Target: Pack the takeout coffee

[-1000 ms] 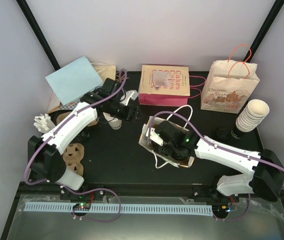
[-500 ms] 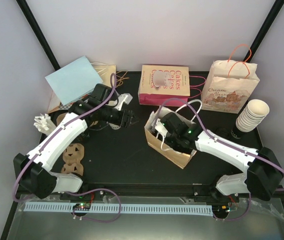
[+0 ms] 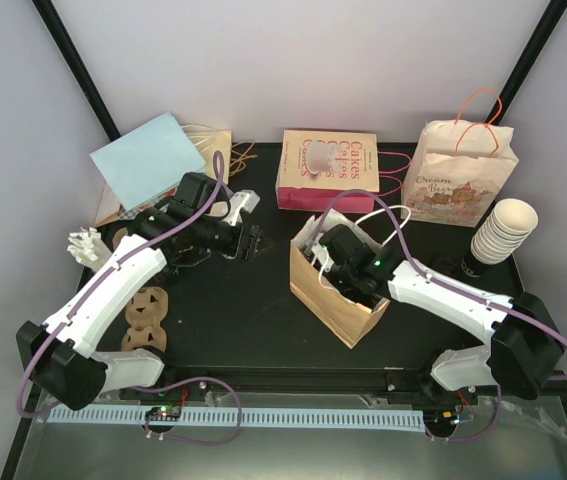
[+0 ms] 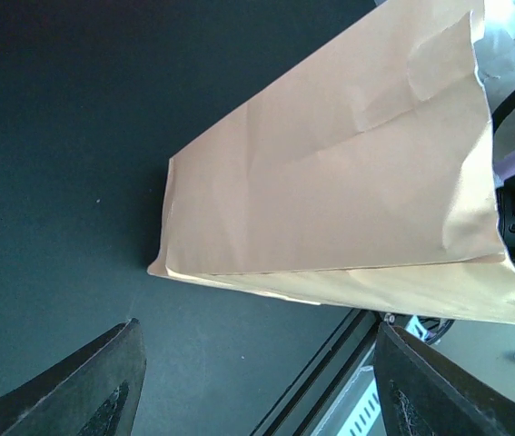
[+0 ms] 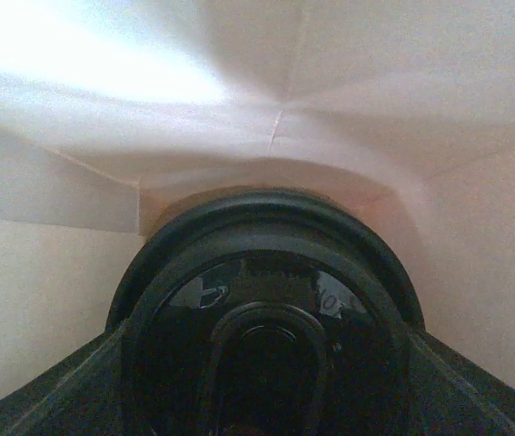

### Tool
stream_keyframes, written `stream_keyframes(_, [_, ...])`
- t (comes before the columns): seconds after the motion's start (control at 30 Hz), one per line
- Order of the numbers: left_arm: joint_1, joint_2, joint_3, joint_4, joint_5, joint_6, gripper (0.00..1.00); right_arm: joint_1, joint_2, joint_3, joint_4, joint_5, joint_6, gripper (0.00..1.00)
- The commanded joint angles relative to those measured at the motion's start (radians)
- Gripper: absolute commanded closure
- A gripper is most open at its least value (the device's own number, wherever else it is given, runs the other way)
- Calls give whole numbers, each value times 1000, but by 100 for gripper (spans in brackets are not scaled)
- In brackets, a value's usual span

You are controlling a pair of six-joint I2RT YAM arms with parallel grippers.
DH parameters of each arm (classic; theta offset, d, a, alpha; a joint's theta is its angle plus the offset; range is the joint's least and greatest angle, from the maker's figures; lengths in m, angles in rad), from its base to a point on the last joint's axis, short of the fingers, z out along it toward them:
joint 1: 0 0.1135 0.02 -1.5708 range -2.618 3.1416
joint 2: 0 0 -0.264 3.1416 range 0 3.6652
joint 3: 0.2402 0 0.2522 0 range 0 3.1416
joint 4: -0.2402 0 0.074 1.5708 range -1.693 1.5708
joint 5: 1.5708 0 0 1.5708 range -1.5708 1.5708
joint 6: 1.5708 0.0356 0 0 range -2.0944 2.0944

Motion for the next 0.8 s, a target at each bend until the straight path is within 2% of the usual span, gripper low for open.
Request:
stream_keyframes(0.0, [-3, -20, -4, -6, 17, -12, 29, -4, 7, -51, -8, -37, 91, 43])
stream_keyframes(0.2, [-17, -15, -19, 17, 29, -25, 29, -4, 14, -89, -9, -30, 170, 44])
stream_keyframes(0.4, [-25, -21, -20, 12, 21, -24, 29, -4, 86, -79, -42, -29, 217, 48])
stream_keyframes(0.6, [-26, -38, -27, 0, 7, -21, 29, 1, 97, -86, -69, -32, 254, 47])
stream_keyframes(0.77, [-27, -46, -35, 2, 4, -26, 29, 30, 52, -41, -121, 55, 261, 36])
